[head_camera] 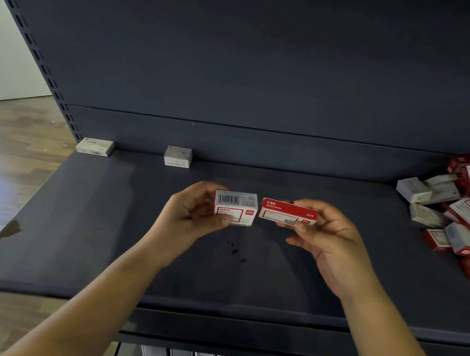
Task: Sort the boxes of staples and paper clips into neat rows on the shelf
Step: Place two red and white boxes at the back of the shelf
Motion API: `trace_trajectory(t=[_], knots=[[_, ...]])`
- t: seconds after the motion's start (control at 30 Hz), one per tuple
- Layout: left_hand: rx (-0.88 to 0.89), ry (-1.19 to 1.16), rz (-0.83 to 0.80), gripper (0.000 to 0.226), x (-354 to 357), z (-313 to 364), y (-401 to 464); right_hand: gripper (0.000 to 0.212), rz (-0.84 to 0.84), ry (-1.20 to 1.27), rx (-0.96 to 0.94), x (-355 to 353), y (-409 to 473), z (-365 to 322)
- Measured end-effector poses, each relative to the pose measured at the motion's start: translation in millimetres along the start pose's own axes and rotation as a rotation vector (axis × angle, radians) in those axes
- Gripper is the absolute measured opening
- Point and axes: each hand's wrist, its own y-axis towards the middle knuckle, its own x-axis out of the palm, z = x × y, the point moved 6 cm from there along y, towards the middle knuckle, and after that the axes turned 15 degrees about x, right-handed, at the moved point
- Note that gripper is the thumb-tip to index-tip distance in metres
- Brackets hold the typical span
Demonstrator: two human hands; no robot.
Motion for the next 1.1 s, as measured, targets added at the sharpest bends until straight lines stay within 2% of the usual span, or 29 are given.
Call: trace_trajectory(t=[0.13,0.3,0.37,0.5,0.63,0.8,1.03,1.1], knots=[[0.0,-0.032,-0.006,0.031,2,-1,-4,0.029,-0.008,0.049,0.0,1,-2,2],[0.032,-0.058,-0.007,0.034,6,3,-5,0.05,-0.06,0.059,-0.01,4,-5,5],[0.036,-0.069,-0.016,0.034,7,4,-7,0.047,-0.072,0.071,-0.021,5,-6,4],[0.021,-0.091,-0.03,0.029,8,4,-9,0.026,-0.033,0.11,-0.038,3,-9,2],[0.005,-0.108,-0.013,0.032,10,2,-9,0.021,-0.024,0.147,-0.048,0,-11,4],[-0.029,-0.205,0.02,0.036,12,0,-11,0.049,-0.083,0.195,-0.014,2,-11,5],[-0.082,-0.263,0.043,0.023,15,0,-10,0.048,-0.102,0.199,-0.011,8,-13,3],[-0.106,-0.262,0.072,0.03,15,1,-9,0.046,-0.107,0.193,-0.007,8,-14,4]])
